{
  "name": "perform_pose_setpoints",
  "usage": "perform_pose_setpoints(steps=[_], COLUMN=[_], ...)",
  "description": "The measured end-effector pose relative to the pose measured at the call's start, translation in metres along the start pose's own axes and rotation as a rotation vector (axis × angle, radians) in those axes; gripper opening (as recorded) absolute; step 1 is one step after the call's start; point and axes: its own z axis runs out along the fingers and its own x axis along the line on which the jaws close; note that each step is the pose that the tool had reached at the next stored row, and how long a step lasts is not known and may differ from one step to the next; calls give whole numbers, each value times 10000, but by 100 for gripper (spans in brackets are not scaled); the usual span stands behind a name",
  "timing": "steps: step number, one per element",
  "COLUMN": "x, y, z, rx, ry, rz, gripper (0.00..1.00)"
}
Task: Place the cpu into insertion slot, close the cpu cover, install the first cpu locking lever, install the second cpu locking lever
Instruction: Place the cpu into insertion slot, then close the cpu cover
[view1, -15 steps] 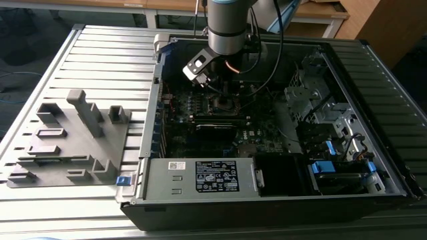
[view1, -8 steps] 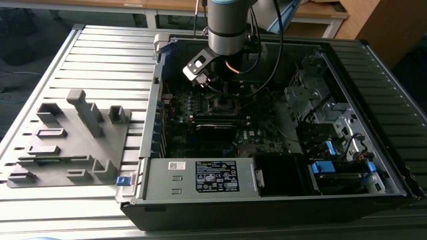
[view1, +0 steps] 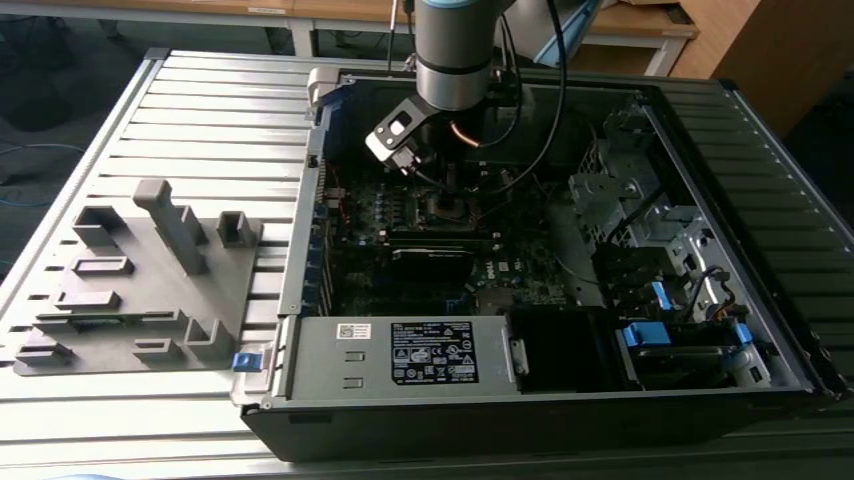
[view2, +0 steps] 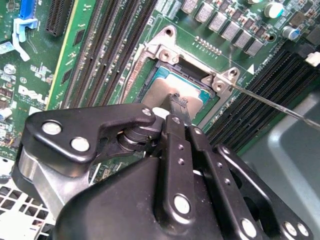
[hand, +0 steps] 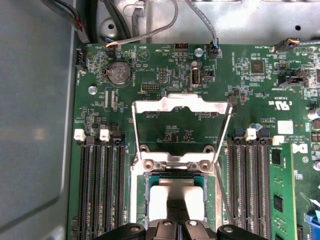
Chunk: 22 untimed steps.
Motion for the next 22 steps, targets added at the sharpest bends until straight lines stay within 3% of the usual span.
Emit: perform_pose_setpoints(steps=[8, 14, 22], x=[-2, -2, -3], y=[9, 14, 15], z=[-128, -186, -204], rx=[8, 7, 7], ry=[-12, -11, -12], rz=[-1, -1, -1], gripper=[11, 11, 11])
